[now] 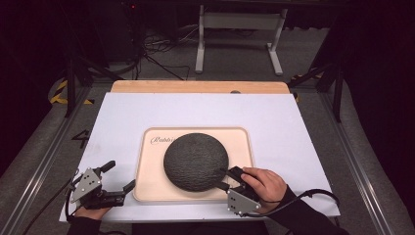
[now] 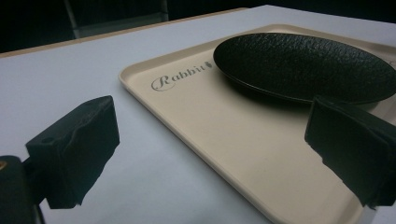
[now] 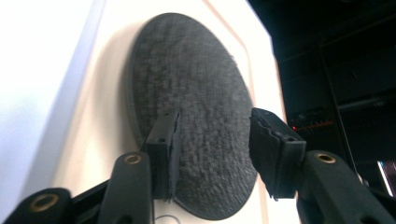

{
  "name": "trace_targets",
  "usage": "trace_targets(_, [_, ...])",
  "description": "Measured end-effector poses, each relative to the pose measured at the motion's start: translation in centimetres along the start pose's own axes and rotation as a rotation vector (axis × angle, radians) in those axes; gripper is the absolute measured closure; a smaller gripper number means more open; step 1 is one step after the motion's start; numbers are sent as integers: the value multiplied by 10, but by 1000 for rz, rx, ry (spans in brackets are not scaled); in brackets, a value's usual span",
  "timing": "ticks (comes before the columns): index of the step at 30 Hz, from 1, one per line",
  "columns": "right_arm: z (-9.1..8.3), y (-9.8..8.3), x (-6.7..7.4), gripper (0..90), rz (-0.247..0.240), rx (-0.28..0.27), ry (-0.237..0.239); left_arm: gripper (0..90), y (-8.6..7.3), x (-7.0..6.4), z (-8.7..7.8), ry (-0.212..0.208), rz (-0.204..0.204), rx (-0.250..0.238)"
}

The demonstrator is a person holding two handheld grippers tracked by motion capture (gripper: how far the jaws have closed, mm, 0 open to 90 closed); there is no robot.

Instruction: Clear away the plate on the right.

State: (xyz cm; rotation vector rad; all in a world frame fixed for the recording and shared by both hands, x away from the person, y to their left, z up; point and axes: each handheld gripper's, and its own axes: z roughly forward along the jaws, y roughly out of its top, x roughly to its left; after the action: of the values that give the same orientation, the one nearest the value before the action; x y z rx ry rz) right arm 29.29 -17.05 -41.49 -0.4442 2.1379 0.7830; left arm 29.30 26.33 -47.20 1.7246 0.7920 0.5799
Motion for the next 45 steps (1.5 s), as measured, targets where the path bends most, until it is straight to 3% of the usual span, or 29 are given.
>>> trace_targets(6, [-5, -9, -12, 479, 208, -53, -23, 40, 0, -1, 0, 2, 0, -1])
trace_targets(10, [-10, -15, -22, 450, 345, -94, -11, 40, 0, 0, 0, 0, 0, 1])
trace_targets(16, [-21, -29, -34, 447, 492, -148, -13, 40, 0, -1, 0, 3, 6, 1])
trace_targets(24, [-47, -53, -43, 410, 632, -199, -65, 40, 0, -1, 0, 6, 8, 6])
trace_targets(30, [-60, -70, -44, 370, 711, -187, -100, 40, 0, -1, 0, 5, 9, 8])
trace_targets(37, [-71, -83, -47, 302, 751, -170, -169, 40, 0, -1, 0, 6, 9, 8])
trace_targets(45, [-84, -100, -48, 251, 864, -207, -210, 40, 0, -1, 0, 5, 9, 8])
